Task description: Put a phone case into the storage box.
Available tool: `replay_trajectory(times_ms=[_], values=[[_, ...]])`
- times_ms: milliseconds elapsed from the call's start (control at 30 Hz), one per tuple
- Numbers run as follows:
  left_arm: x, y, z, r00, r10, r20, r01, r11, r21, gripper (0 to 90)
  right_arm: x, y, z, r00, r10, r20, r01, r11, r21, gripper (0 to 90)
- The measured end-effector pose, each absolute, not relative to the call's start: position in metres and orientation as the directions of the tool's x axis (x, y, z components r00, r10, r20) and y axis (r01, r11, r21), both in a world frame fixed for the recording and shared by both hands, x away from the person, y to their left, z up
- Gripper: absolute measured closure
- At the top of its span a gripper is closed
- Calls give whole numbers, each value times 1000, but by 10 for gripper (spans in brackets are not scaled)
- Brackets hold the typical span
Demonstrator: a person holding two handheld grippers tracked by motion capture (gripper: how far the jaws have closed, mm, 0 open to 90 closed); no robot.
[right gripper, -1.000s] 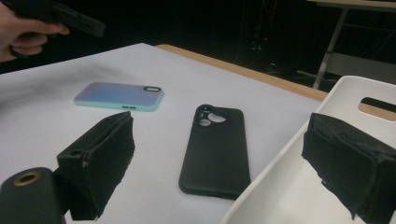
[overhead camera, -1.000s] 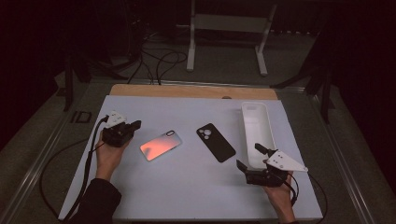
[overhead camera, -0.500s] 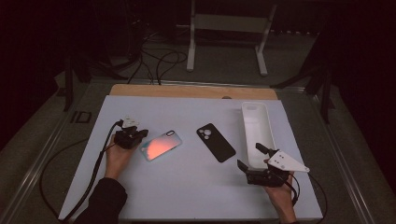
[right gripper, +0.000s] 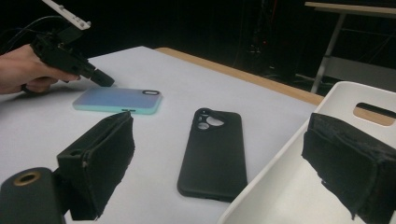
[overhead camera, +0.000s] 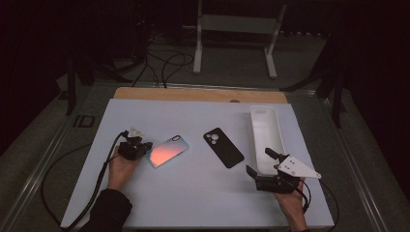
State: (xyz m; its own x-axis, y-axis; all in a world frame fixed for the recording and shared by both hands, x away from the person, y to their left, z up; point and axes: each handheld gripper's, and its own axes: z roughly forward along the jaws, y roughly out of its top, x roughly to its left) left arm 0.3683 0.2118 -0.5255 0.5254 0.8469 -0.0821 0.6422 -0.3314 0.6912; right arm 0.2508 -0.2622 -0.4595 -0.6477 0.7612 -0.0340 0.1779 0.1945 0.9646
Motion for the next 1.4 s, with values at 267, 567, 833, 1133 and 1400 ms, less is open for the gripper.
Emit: replay_trajectory(times_ms=[267,567,833,1133,1400], values=[[346,200,-526,557,827,-78,625,-356,695,900,252,-263,-459,-645,763,-35,179,195,964,89],[337,199,-523,540,839,-64,605,-333,723,900,254,-266,-458,-634,773,-32,186,192,963,89],[293,222,-475,488,872,-40,376,-169,911,783,258,-269,-456,-637,770,-41,186,205,961,89],[258,238,-463,490,872,-4,308,-169,936,471,259,-269,-453,-640,767,-38,178,196,964,89],[231,249,-467,449,893,-24,368,-160,916,28,253,-271,-454,-632,775,-11,176,157,972,89]])
